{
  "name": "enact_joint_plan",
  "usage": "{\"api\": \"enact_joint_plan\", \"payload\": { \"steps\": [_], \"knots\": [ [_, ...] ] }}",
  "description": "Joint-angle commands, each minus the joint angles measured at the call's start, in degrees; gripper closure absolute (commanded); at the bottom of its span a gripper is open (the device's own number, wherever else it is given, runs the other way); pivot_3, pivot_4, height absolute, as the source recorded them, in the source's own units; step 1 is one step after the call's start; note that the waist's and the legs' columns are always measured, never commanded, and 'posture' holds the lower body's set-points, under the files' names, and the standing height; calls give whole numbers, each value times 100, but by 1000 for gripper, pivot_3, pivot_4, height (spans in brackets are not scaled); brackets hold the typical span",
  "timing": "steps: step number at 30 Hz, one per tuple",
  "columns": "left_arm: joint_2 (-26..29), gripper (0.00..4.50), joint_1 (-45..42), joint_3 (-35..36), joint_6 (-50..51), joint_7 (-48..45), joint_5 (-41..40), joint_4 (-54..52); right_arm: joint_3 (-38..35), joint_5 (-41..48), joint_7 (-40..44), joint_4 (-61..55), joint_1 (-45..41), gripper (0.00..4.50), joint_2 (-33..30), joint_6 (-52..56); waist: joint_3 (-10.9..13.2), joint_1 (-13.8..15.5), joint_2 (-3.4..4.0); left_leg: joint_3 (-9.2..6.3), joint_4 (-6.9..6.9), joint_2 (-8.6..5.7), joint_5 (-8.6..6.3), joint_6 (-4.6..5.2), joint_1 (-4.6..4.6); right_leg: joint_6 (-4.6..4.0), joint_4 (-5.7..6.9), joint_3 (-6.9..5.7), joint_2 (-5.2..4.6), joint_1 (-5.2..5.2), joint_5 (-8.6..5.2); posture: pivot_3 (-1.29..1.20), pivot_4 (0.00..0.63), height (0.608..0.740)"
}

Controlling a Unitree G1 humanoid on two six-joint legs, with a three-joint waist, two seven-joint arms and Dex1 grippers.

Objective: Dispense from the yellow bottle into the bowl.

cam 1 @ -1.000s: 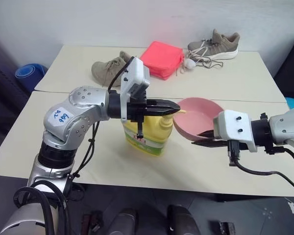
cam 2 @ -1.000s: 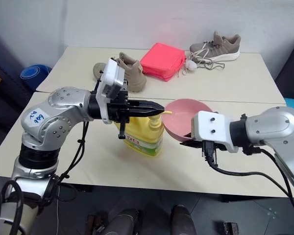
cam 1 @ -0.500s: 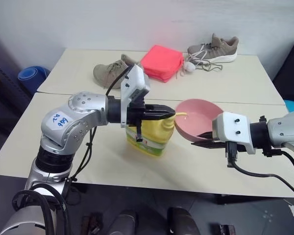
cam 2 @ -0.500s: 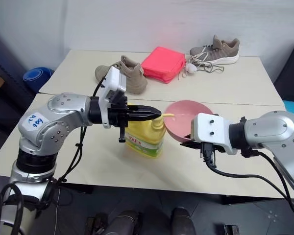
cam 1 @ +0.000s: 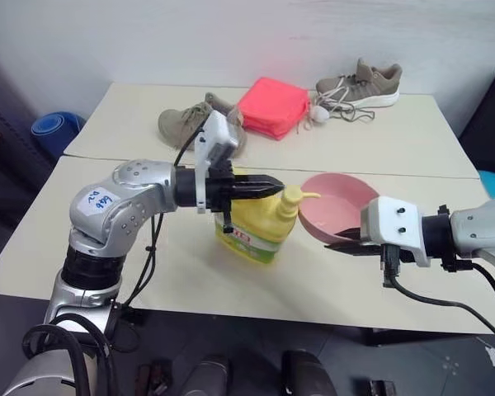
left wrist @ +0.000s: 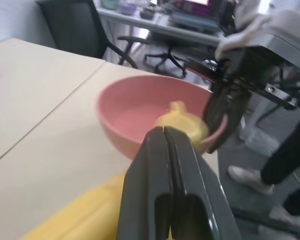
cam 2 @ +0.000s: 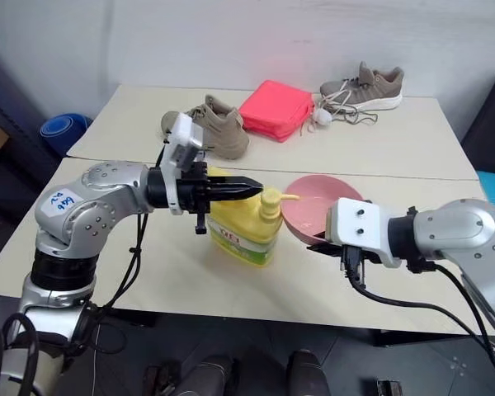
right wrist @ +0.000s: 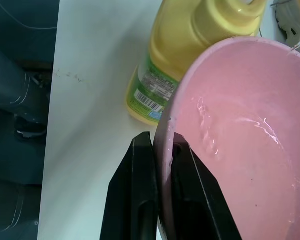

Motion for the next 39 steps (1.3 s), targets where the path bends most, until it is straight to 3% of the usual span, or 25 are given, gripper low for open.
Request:
{"api": "enact_joint_plan", "payload": {
  "steps": [1, 7, 12, 17, 24, 28, 31, 35, 39],
  "knots": [
    [310, 4481, 132, 333, -115, -330, -99, 55, -415, -438, -112, 326, 454, 4500, 99, -819, 6, -2, -9, -2, 0, 3, 0, 0, -8, 0, -1, -2, 2, -8, 0, 0, 150, 740],
    [835, 4481, 775, 1123, -1065, -1109, -140, 108, -473, -1088, -253, 1501, 1209, 4500, 463, -2278, 8, -28, -6, 13, 4, 3, 1, -2, -63, 0, 16, 8, 1, -80, 0, 0, 150, 740],
    [1101, 4481, 1654, 1923, -2113, -1645, -65, 414, -253, -1442, -256, 3267, 1369, 4500, 1114, -3854, 10, -35, -3, 15, 9, 4, 5, -6, -77, -3, 25, 7, 1, -96, 1, 0, 150, 740],
    [1325, 3398, 2864, 2178, -3178, -1882, 555, 639, -165, -1562, -184, 4979, 1138, 4500, 1645, -5185, 14, -52, 8, 17, 8, 2, 6, -5, -74, -4, 25, 10, 0, -94, 2, 0, 150, 740],
    [1096, 1334, 4063, 2086, -4340, -1913, 1098, 956, -479, -956, 234, 5832, 1080, 2320, 1897, -6044, 16, -71, 14, 14, 10, 3, 6, -4, -73, -5, 25, 8, -2, -91, 3, 0, 150, 740],
    [834, 134, 4389, 2165, -4991, -1694, 1298, 1186, -981, -179, 335, 4763, 1637, 970, 1847, -5761, 14, -38, 20, 13, 8, 4, 6, -4, -73, -6, 23, 6, -2, -89, 3, 0, 150, 740],
    [704, 0, 4677, 2096, -5570, -1623, 1574, 1315, -1262, 367, 259, 3583, 2305, 59, 1887, -5303, 10, -11, 28, 10, 3, 8, 5, -6, -71, -6, 20, 6, -2, -88, 3, 0, 150, 740],
    [742, 0, 5175, 1830, -6251, -1445, 2251, 1484, -1299, 509, 99, 2451, 3317, 59, 2128, -5104, 10, -9, 27, 16, 2, 7, 4, -4, -63, -6, 18, 9, -2, -79, 3, 0, 150, 740],
    [618, 0, 5403, 1828, -6553, -1213, 2333, 1602, -1223, 63, 98, 2439, 3813, 59, 2350, -5512, 10, -7, 27, 17, -3, 4, 3, 0, -57, -6, 15, 14, -2, -75, 5, 0, 150, 740]
  ]
}}
